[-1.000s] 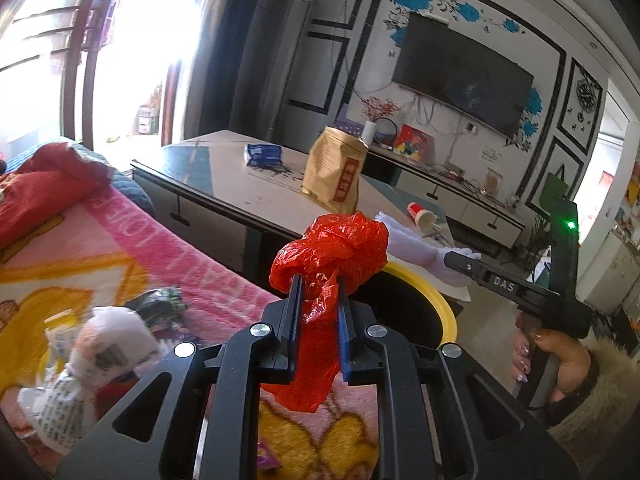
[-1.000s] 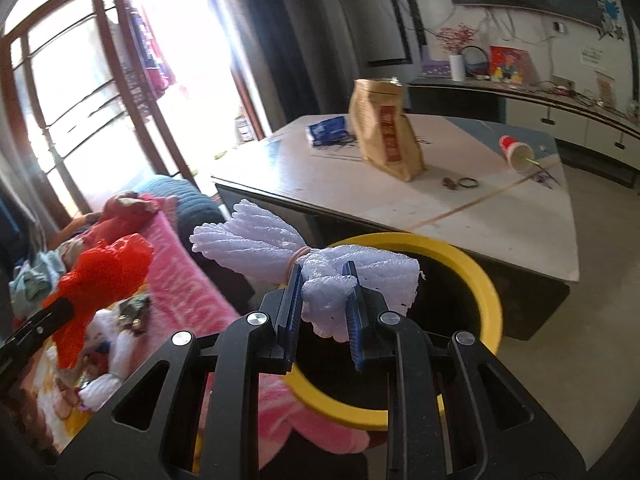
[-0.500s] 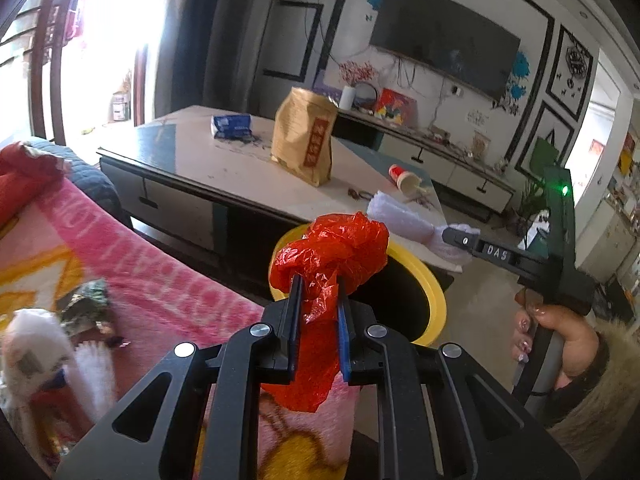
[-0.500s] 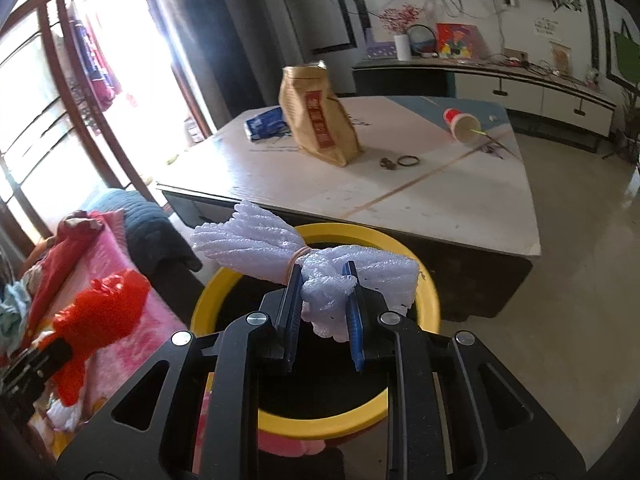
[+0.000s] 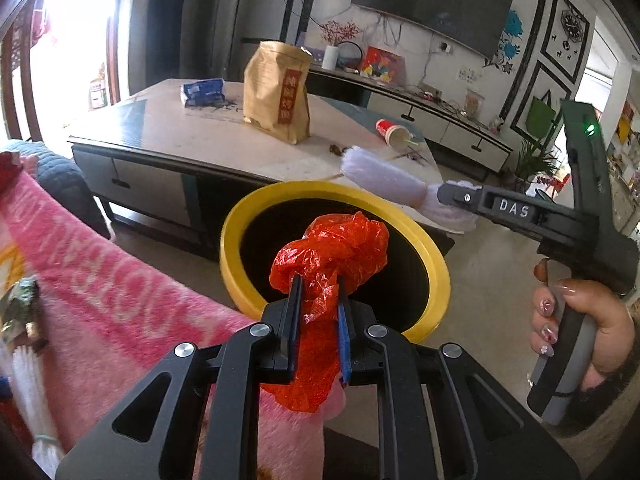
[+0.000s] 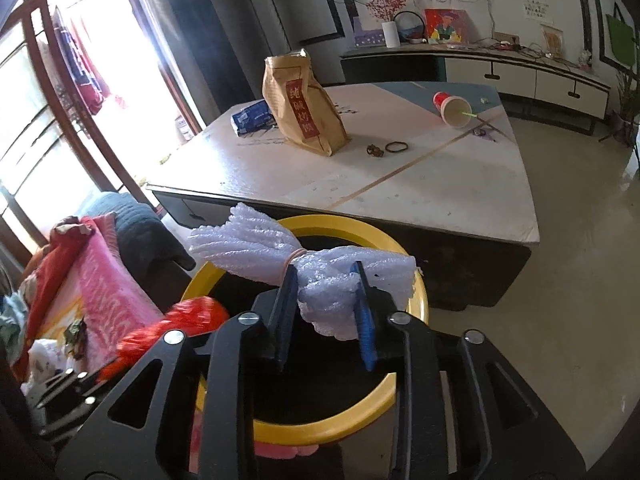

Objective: Collect trash
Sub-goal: 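Carry the red bag and white mesh sleeve over the yellow-rimmed bin with both grippers, then open both grippers to drop the red bag and mesh sleeve into the bin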

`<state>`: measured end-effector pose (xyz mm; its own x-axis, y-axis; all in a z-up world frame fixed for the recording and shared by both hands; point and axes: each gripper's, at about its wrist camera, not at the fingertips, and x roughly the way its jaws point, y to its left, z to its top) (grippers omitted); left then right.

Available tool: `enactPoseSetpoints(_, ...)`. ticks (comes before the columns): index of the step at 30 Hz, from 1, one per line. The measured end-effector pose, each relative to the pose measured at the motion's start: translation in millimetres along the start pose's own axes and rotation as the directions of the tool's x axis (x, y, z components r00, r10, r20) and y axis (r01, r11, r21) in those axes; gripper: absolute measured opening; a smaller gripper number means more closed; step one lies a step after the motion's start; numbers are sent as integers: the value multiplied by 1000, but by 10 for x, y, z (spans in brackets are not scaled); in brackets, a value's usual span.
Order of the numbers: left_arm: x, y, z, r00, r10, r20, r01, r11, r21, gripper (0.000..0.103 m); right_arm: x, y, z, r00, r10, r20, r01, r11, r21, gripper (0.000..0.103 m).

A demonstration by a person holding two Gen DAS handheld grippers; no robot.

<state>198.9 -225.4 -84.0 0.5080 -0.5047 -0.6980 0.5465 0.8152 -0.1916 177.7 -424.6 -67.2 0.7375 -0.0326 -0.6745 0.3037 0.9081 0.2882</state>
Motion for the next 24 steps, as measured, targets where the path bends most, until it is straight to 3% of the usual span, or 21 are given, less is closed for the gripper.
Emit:
enactPoseSetpoints(1, 45, -15, 11, 1000, -6, -5, 6, 1000, 9, 20, 12, -8, 3, 1000, 3, 3, -3, 1000, -2, 29)
enactPoseSetpoints(5, 78, 1, 29, 1000, -2, 11, 2, 1000, 2, 61, 22, 0, -17, 1000, -4, 0, 4, 1000, -9, 46)
enactPoseSetpoints(7, 43, 50, 35, 1000, -4, 25, 5, 1000, -22, 66, 27, 26, -20, 1000, -10, 1, 10, 1000, -21, 50)
enactPoseSetpoints(8, 17, 62, 28, 1000, 4, 29, -4, 1000, -26, 74, 25, 46, -23, 1000, -14, 4, 14, 999, -29, 53)
enactPoseSetpoints(11, -126, 128, 28, 998, 14, 67, -11, 999, -49, 84, 0, 97, -20, 1000, -5, 9, 6, 999, -37, 56)
enactPoseSetpoints(14, -295, 189, 15, 993, 44, 112, -36, 997, -67, 93, -52, 194, -31, 1000, 8, 28, -7, 999, -54, 67)
enactPoseSetpoints(24, -774, 466, -32, 970, 139, 201, -113, 984, -139, 96, -262, 575, -107, 993, 96, 68, -89, 991, -100, 74)
